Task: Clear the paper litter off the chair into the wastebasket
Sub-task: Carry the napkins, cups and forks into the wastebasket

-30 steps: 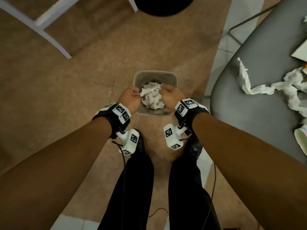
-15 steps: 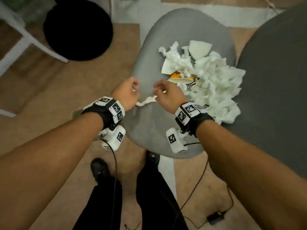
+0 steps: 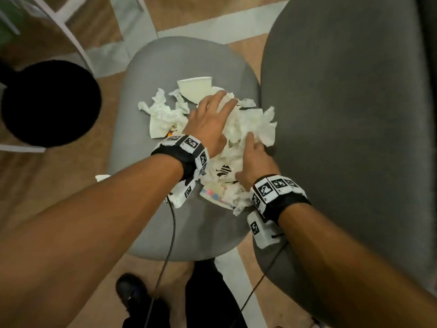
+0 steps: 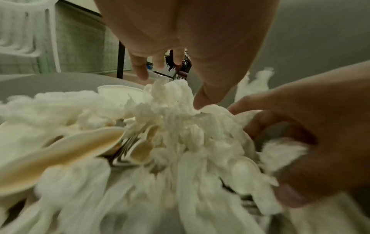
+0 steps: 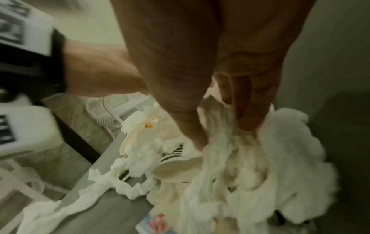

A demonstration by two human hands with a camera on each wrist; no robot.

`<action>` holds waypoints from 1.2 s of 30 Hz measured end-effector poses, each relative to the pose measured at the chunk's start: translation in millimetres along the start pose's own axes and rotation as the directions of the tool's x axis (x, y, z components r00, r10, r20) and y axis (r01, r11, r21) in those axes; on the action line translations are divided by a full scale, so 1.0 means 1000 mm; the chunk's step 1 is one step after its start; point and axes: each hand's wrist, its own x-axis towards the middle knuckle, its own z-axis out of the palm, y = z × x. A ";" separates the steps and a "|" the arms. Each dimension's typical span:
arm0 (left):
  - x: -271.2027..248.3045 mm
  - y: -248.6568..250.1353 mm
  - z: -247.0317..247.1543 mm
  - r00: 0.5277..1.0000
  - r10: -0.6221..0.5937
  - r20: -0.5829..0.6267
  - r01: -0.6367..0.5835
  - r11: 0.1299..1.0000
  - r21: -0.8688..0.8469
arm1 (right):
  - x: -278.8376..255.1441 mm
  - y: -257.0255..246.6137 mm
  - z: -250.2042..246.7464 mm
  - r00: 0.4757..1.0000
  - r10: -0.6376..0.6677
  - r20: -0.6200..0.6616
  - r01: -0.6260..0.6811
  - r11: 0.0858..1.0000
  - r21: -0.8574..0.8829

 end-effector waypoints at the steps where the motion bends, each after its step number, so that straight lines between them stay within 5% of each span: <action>1: 0.013 0.001 0.000 0.999 -0.012 0.041 0.011 0.999 0.039 | 0.002 0.000 0.000 1.000 -0.015 -0.025 0.016 1.000 0.022; 6: 0.042 -0.001 -0.006 0.975 -0.019 0.222 -0.004 0.994 0.105 | 0.006 -0.003 -0.020 0.981 -0.084 -0.173 0.094 0.995 0.047; 11: 0.029 -0.008 -0.018 1.000 -0.010 0.005 0.010 1.000 0.000 | 0.006 -0.002 -0.025 0.928 -0.035 -0.372 0.082 0.990 0.111; 14: 0.012 -0.019 -0.018 0.990 -0.125 -0.070 0.112 0.981 -0.157 | 0.014 0.001 -0.018 0.944 -0.024 -0.328 0.065 0.991 0.113; 22: -0.043 -0.056 0.001 0.955 -0.297 -0.002 0.279 0.898 -0.340 | 0.026 0.002 -0.002 0.992 -0.005 -0.124 0.012 0.999 0.052; 29: -0.092 -0.072 0.010 0.947 -0.308 0.097 0.323 0.897 -0.301 | 0.020 -0.005 -0.013 0.981 -0.025 -0.195 -0.017 0.977 -0.213; 32: -0.107 -0.074 0.024 0.945 -0.284 0.161 0.316 0.918 -0.241 | 0.021 0.000 -0.016 0.970 -0.013 -0.244 -0.026 0.988 -0.155; 36: -0.122 -0.083 0.029 0.919 -0.389 0.067 0.392 0.879 -0.270 | 0.026 0.009 -0.018 0.984 0.075 -0.163 -0.086 0.994 -0.063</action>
